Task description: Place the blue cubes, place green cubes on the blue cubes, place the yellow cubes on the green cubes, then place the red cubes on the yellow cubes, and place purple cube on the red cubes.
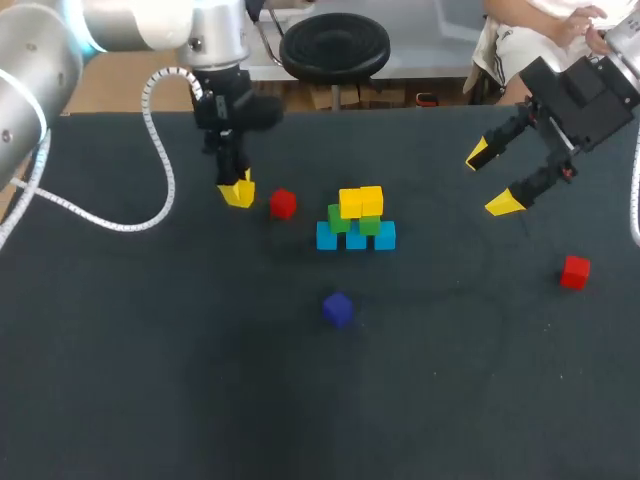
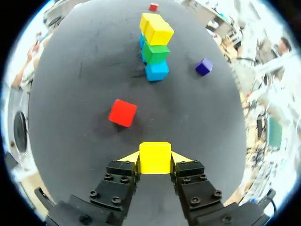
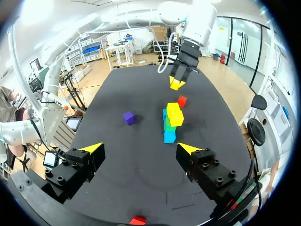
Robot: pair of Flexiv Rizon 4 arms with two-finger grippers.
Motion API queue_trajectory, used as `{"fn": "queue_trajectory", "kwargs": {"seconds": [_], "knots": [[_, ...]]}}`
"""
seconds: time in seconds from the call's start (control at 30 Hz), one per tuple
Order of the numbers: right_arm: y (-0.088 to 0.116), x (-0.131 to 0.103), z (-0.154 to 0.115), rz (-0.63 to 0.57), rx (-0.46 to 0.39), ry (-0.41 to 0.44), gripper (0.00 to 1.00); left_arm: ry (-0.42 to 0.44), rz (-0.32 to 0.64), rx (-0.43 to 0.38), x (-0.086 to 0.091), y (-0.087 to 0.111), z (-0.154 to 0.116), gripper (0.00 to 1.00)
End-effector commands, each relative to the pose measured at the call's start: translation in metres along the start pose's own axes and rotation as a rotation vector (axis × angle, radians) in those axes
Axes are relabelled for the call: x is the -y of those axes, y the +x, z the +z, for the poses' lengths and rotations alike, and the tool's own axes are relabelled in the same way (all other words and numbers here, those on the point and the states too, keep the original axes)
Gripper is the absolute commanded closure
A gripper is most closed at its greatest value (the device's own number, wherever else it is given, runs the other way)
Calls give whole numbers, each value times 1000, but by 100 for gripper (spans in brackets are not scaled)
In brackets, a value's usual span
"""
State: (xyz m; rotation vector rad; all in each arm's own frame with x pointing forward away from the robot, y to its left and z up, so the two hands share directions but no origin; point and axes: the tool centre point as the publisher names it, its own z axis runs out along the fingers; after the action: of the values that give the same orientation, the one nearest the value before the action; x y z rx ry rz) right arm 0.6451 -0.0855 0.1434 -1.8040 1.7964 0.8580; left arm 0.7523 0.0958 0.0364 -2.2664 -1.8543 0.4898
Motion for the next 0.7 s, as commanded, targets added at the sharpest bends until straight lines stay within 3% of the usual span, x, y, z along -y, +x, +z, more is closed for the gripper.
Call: {"fn": "queue_trajectory", "kwargs": {"seconds": [0.03, 0.2, 0.4, 0.57, 0.7], "knots": [[0, 0, 0, -1, 1, 0, 0, 133, -53, 53, 6, -2, 8, 100], [0, 0, 0, -1, 1, 0, 0, 70, -81, 87, 20, -22, 14, 100], [0, 0, 0, -1, 1, 0, 0, -13, -159, 34, 34, -44, 22, 100], [0, 0, 0, -1, 1, 0, 0, -78, -243, -24, 44, -47, 26, 100], [0, 0, 0, -1, 1, 0, 0, -139, -303, -37, 56, -38, 29, 100]]}}
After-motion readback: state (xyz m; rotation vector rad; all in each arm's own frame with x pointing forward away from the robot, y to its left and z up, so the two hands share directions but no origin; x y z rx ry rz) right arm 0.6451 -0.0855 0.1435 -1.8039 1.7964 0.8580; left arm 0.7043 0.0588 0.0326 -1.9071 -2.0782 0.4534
